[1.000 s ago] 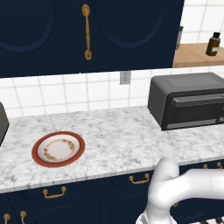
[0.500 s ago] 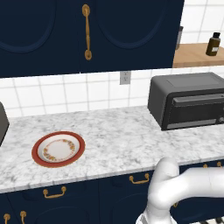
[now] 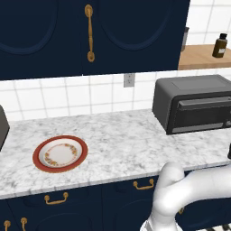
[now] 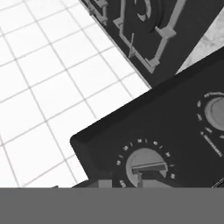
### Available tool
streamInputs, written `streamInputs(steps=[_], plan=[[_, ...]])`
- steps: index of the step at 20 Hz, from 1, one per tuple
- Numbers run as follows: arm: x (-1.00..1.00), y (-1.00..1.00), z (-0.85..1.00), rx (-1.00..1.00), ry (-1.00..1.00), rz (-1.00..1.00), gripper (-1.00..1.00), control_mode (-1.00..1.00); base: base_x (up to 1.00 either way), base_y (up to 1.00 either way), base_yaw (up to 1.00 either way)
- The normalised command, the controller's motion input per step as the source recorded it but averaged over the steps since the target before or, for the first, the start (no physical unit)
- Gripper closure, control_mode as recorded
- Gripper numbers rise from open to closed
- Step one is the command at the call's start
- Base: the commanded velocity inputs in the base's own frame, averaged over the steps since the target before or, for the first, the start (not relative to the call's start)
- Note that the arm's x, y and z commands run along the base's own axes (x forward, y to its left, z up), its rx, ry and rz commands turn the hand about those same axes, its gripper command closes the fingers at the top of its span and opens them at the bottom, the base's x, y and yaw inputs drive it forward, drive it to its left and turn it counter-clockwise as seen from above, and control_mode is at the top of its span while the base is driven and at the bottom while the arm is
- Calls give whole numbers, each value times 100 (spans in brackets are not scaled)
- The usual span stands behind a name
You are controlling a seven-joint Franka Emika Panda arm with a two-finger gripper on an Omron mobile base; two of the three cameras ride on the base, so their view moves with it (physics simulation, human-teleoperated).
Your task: Pick up the kebab skewer and baguette bread, and place them inside the toaster oven. Close the toaster oven door and start by setting the timer.
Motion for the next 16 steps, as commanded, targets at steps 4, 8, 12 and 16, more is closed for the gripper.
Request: streamInputs(steps=[4, 8, 12, 16], plan=[[-24, -30, -59, 14, 0, -11, 100, -100, 0, 0, 0], [-21, -42, -49, 14, 0, -11, 100, -100, 0, 0, 0], [0, -65, -36, 15, 0, -12, 100, -100, 0, 0, 0], [-8, -72, -47, 15, 0, -12, 100, -100, 0, 0, 0]])
